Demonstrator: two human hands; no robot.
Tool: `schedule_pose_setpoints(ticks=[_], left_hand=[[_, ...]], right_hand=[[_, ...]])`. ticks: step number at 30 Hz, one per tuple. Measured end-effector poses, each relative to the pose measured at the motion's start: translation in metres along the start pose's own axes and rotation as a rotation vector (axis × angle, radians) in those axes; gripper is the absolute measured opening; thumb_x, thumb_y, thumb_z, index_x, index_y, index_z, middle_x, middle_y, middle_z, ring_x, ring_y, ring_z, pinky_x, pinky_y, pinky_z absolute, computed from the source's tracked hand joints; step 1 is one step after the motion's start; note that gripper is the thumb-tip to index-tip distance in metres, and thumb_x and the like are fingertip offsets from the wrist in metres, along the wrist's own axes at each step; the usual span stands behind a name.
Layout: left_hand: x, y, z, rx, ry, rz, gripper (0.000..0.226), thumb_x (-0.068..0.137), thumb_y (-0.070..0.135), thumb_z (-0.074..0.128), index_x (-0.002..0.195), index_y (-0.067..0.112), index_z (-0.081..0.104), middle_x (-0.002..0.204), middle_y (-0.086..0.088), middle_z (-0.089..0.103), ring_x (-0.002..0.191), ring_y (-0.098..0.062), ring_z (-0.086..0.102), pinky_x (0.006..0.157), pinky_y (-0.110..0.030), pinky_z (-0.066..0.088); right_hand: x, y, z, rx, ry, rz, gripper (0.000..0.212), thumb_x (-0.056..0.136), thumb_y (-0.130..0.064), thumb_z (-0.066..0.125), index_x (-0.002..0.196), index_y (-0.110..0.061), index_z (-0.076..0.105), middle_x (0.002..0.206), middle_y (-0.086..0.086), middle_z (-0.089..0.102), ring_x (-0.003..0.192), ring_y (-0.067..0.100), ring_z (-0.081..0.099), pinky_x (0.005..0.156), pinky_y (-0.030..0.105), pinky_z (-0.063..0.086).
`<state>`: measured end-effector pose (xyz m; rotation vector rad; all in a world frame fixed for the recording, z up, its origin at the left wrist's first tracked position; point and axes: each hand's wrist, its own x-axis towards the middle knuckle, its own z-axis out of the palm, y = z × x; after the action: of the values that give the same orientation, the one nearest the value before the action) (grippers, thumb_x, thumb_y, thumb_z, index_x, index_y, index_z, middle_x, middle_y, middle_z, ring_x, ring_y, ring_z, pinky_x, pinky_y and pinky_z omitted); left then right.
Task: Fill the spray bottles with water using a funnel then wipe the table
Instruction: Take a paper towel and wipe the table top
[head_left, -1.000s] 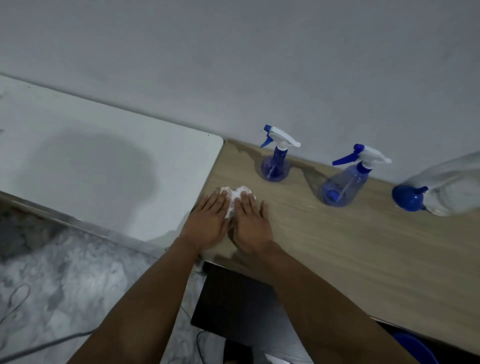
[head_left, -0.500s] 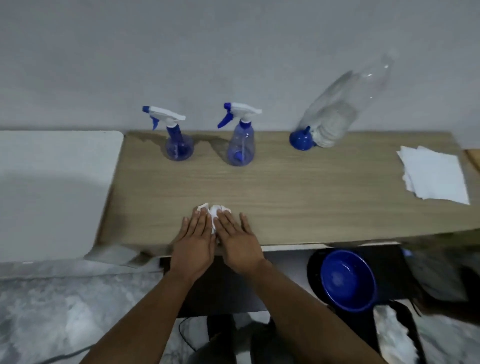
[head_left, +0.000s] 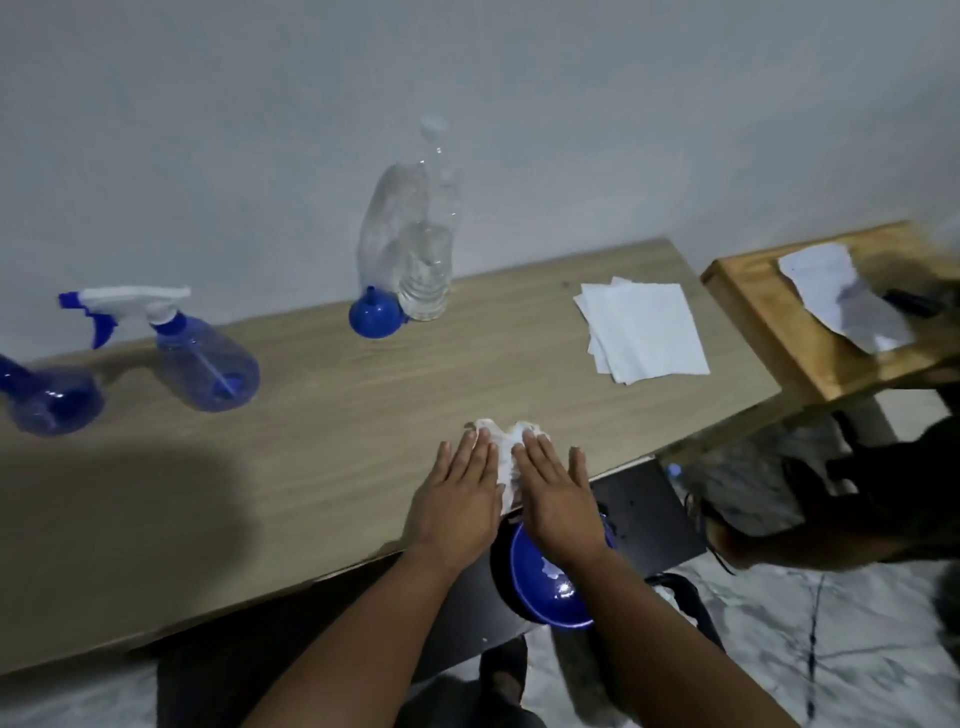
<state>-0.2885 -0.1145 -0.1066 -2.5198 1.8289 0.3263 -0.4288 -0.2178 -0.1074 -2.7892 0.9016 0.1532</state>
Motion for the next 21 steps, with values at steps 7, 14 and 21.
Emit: schedule_pose_setpoints(ticks=[7,14,21], left_hand=[[0.102,-0.002,-0.016,0.013,0.011,-0.137,0.060,0.105,0.039,0.014,0.157,0.011,0.009,0.167,-0.007,0.006,0.154,-0.021,-0.002,0.124,-0.047,0.004],[0.156,-0.026,-0.036,-0.055,0.112,-0.255,0.053,0.103,0.038,0.025,0.152,0.022,0.035,0.162,0.003,0.030,0.149,-0.014,0.027,0.121,-0.046,0.020],[0.143,-0.033,-0.052,-0.086,0.333,-0.279,0.048,0.092,0.039,0.036,0.133,0.021,0.053,0.133,-0.001,0.054,0.119,-0.023,0.053,0.100,-0.038,0.044]], right_hand=[[0.103,0.048,-0.029,0.086,-0.029,-0.088,0.067,0.106,-0.033,0.035,0.166,-0.009,0.022,0.176,0.010,0.009,0.164,0.024,0.005,0.130,0.054,-0.005],[0.186,0.046,-0.052,0.192,-0.037,-0.165,0.064,0.101,-0.027,0.045,0.162,-0.008,0.033,0.172,0.015,0.025,0.161,0.030,0.020,0.129,0.053,0.016],[0.173,0.064,-0.064,0.368,0.320,-0.183,0.059,0.088,-0.041,0.051,0.138,-0.012,0.060,0.145,0.014,0.055,0.127,0.036,0.056,0.099,0.050,0.052]])
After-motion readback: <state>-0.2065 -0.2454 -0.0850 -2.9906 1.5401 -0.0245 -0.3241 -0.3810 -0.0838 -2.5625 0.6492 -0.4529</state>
